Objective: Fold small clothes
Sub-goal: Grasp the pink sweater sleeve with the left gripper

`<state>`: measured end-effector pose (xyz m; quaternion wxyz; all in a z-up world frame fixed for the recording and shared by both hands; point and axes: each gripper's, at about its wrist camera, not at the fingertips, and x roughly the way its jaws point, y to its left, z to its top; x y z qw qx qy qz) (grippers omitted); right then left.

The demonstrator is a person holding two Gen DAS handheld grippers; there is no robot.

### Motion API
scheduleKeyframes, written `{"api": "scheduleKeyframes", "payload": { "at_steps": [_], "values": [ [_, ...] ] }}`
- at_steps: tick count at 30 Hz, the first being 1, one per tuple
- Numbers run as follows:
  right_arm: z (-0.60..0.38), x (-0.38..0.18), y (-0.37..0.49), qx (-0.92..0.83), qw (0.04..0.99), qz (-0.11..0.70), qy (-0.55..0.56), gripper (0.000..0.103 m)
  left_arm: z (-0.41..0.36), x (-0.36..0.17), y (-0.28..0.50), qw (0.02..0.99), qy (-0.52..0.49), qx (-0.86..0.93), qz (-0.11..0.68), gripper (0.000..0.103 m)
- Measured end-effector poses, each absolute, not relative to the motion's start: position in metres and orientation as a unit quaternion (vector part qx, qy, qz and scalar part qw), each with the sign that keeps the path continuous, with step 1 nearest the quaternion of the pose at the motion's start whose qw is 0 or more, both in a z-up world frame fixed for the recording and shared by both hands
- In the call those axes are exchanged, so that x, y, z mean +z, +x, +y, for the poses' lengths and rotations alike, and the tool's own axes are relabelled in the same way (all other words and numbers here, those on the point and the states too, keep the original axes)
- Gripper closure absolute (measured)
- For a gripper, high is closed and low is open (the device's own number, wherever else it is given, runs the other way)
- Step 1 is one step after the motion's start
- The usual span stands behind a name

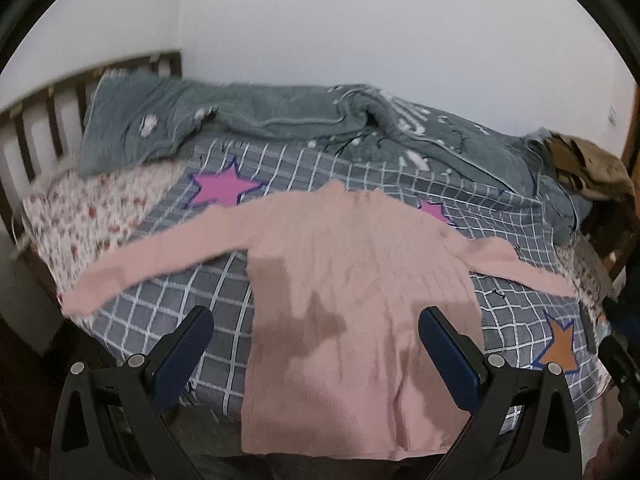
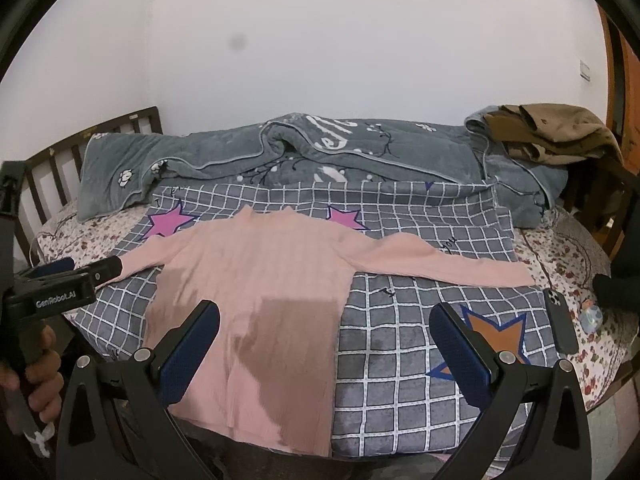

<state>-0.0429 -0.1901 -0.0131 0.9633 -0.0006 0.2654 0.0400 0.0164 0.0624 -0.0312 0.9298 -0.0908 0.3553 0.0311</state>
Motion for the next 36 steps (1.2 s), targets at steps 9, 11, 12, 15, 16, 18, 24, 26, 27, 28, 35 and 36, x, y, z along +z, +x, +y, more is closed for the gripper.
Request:
{"api": "scheduleKeyframes", "payload": {
  "at_steps": [9, 11, 12, 15, 16, 18, 24, 26, 27, 28, 35, 36],
  "values": [
    [-0.155, -0.036, -0.018, 0.061, 0.958, 0.277, -0.036, 0.005, 0.165, -0.099, 0.039, 0.899, -0.188, 0.074, 0.389, 0.001],
    [-0.147, -0.042, -0.013, 0.071, 0.958, 0.278, -0.032, 0.005, 0.185, -0.113, 0.045, 0.894, -0.195, 0.081, 0.396, 0.001],
    [-0.143, -0.046, -0.010, 0.073, 0.957, 0.278, -0.030, 0.006, 0.200, -0.123, 0.048, 0.891, -0.205, 0.090, 0.395, 0.003],
    [-0.136, -0.058, -0.001, 0.084, 0.955, 0.285, -0.012, 0.009, 0.231, -0.142, 0.052, 0.884, -0.237, 0.100, 0.390, 0.003],
    [-0.135, -0.062, 0.002, 0.091, 0.953, 0.289, -0.004, 0.010, 0.243, -0.149, 0.055, 0.881, -0.252, 0.095, 0.389, 0.003],
    [-0.131, -0.067, 0.007, 0.100, 0.951, 0.293, 0.002, 0.011, 0.264, -0.161, 0.060, 0.875, -0.277, 0.098, 0.385, 0.003],
    [-0.115, -0.078, 0.019, 0.077, 0.953, 0.292, -0.021, 0.011, 0.317, -0.195, 0.081, 0.852, -0.347, 0.096, 0.379, 0.003],
    [-0.113, -0.083, 0.024, 0.071, 0.952, 0.298, -0.023, 0.011, 0.332, -0.206, 0.087, 0.843, -0.376, 0.090, 0.374, 0.004],
    [-0.112, -0.086, 0.026, 0.068, 0.951, 0.301, -0.022, 0.011, 0.337, -0.210, 0.089, 0.839, -0.389, 0.089, 0.370, 0.005],
    [-0.112, -0.088, 0.028, 0.066, 0.950, 0.305, -0.023, 0.011, 0.342, -0.214, 0.091, 0.834, -0.403, 0.091, 0.365, 0.006],
    [-0.120, -0.092, 0.041, 0.043, 0.944, 0.327, -0.003, 0.011, 0.364, -0.214, 0.095, 0.833, -0.428, 0.138, 0.322, 0.029],
    [-0.124, -0.090, 0.042, 0.043, 0.944, 0.327, 0.004, 0.011, 0.368, -0.214, 0.092, 0.830, -0.433, 0.150, 0.317, 0.041]
  ]
}}
